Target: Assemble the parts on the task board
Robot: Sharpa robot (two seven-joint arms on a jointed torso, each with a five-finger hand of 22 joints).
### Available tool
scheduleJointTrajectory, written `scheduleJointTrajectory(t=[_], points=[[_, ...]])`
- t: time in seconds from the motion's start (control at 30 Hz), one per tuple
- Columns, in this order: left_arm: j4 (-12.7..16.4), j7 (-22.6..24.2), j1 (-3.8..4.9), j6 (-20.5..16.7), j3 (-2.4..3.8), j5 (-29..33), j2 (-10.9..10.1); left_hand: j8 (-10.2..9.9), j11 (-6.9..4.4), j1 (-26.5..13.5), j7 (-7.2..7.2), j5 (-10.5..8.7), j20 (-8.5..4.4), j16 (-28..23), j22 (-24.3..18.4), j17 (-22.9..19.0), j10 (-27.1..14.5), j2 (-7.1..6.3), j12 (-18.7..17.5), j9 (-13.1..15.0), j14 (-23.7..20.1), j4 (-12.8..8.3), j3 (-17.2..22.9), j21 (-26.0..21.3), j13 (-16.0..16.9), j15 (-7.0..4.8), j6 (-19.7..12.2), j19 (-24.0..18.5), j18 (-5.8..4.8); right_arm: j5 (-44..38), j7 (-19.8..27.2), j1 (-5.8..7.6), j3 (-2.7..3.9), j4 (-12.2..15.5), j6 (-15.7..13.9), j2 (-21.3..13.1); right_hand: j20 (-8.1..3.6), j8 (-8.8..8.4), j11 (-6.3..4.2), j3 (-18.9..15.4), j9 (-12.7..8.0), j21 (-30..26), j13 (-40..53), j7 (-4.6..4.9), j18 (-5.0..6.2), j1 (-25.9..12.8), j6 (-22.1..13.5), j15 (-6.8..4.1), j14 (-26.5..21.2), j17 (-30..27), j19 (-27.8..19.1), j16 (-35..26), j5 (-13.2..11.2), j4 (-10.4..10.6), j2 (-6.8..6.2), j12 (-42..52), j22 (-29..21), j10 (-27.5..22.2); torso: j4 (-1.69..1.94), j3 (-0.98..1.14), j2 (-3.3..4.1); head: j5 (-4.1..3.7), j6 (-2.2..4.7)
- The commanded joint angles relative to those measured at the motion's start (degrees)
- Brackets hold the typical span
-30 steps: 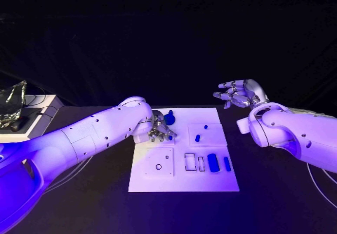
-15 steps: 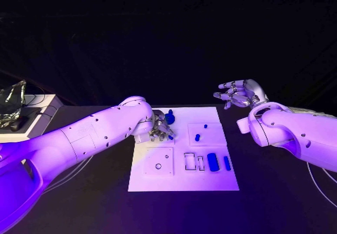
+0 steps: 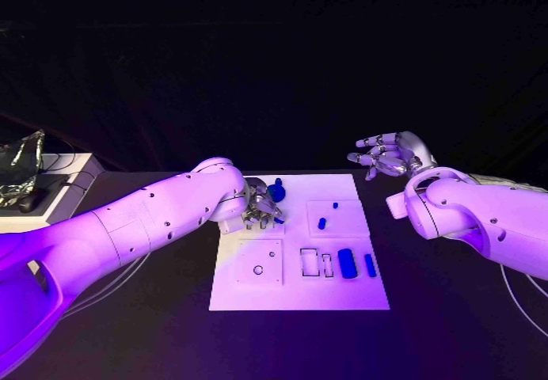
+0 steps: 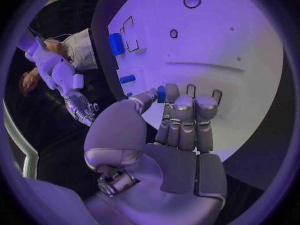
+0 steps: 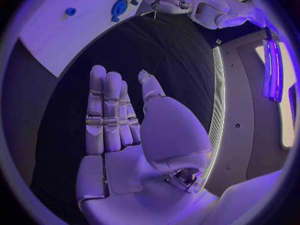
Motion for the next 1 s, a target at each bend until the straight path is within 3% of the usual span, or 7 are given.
scheduleJointTrajectory(t=[0.03, 0.13, 0.27, 0.37, 0.53, 0.6, 1.0], points=[[1.29, 0.45, -0.05, -3.00, 0.04, 3.27, -1.10, 2.19, -0.44, -1.13, -0.34, 3.85, -0.53, 0.26, -0.06, 0.32, 0.86, -0.70, -0.48, 7.25, 0.56, -8.55, 8.75, -0.38, -0.22, -0.28, 0.86, 0.08, -1.08, -0.82, -0.48, -0.07, -0.03, -0.01, 1.46, -0.10, -0.28, -0.11, 0.04, -0.08, 0.02, 0.33, 0.12, 0.06, -0.45, -0.26, 0.51, 0.09, 0.20, 0.08, -0.12, 0.06, 0.51, -0.31, 0.49, 0.13, -0.02, -0.03, 0.10, -0.02, -0.03, 0.06, 0.38], [2.62, 0.09, -0.06, -3.66, 0.05, 4.75, -2.58, 2.76, -0.85, -2.74, -0.79, 9.59, -0.92, 1.03, 0.21, 1.69, 1.77, -1.62, -0.63, 7.87, 1.52, -9.23, 9.14, -0.32, -0.48, -0.62, 1.66, 0.49, -1.23, -0.82, -0.59, -0.09, -0.06, -0.01, 1.65, -0.23, -0.28, -0.12, 0.05, -0.08, 0.02, 0.35, 0.13, 0.07, -0.45, -0.26, 0.50, 0.10, 0.17, 0.08, -0.15, 0.03, 0.62, -0.32, 0.48, 0.10, -0.03, -0.03, 0.14, -0.01, -0.07, 0.23, 0.29], [4.20, -0.17, -0.07, -3.89, 0.06, 5.88, -4.44, 2.78, -1.28, -5.00, -1.21, 12.18, -1.42, 1.28, 0.68, 3.38, 2.92, -1.67, -1.07, 8.67, 2.60, -10.99, 9.90, -0.42, -0.72, -1.01, 2.48, 1.17, -1.58, -0.82, -0.61, -0.09, -0.10, -0.04, 1.83, -0.39, -0.28, -0.12, 0.05, -0.07, 0.02, 0.36, 0.13, 0.08, -0.45, -0.24, 0.51, 0.10, 0.16, 0.08, -0.17, 0.02, 0.71, -0.33, 0.46, 0.07, -0.05, -0.05, 0.37, 0.01, -0.23, 0.26, 0.05], [5.41, -0.41, -0.07, -4.21, 0.03, 6.03, -5.73, 2.88, -1.89, -6.19, -1.84, 17.70, -1.54, 1.73, 2.78, 4.59, 4.66, -2.63, -1.21, 8.79, 3.73, -11.83, 9.93, 0.75, -0.84, -1.48, 4.08, 3.35, -1.74, -0.79, -0.42, -0.10, -0.12, -0.14, 1.81, -0.43, -0.26, -0.14, 0.07, -0.07, 0.01, 0.35, 0.13, 0.10, -0.47, -0.24, 0.48, 0.12, 0.11, 0.07, -0.23, -0.02, 0.83, -0.35, 0.44, 0.02, -0.08, -0.10, 0.55, 0.07, -0.42, 0.42, -0.18], [7.19, -0.91, -0.13, -5.79, -0.14, 4.20, -7.23, 2.43, -2.31, -7.45, -2.28, 21.70, -1.59, 0.81, 4.40, 4.63, 6.19, -2.91, -1.87, 9.39, 4.26, -12.97, 9.56, 1.37, -0.57, -1.82, 5.32, 4.87, -1.76, -0.71, -0.11, -0.10, -0.13, -0.50, 1.78, -0.39, -0.16, -0.22, 0.19, -0.07, -0.01, 0.21, 0.04, 0.20, -0.52, -0.25, 0.31, 0.25, -0.25, -0.01, -0.57, -0.25, 1.12, -0.36, 0.34, -0.22, -0.21, -0.37, 0.71, 0.07, -0.62, 0.60, -0.64], [7.50, -1.06, -0.16, -6.75, -0.20, 3.12, -7.44, 2.42, -2.46, -7.22, -2.45, 23.70, -1.80, 0.62, 4.95, 4.53, 6.59, -3.21, -1.99, 9.64, 4.35, -13.01, 8.67, 1.62, -0.45, -1.96, 5.61, 5.30, -1.83, -0.69, -0.06, -0.10, -0.13, -0.62, 1.77, -0.36, -0.15, -0.20, 0.15, 0.07, -0.01, 0.17, -0.07, 0.24, -0.53, -0.15, 0.34, 0.24, -0.33, -0.03, -0.67, -0.32, 3.92, -0.38, 0.43, -0.40, -0.27, -0.42, 0.82, 0.10, -0.70, 0.64, -0.73], [7.96, -1.42, -0.74, -10.03, -1.37, -1.73, -7.29, 1.08, -2.65, -6.30, -2.61, 24.75, -1.89, 0.21, 6.65, 4.46, 7.43, -3.73, -3.09, 10.92, 4.59, -12.31, 8.01, 1.46, 0.87, -2.12, 6.48, 6.07, -1.99, -0.56, 0.47, -0.10, -0.13, -0.90, 1.51, 0.08, -0.15, -0.22, 0.14, 0.21, -0.03, 0.17, -0.28, 0.26, -0.55, 0.07, 0.32, 0.23, -0.48, -0.06, -0.81, -0.42, 6.20, -0.53, 0.50, -0.69, -0.31, -0.47, 0.77, 0.16, -0.68, 1.02, -1.27]])
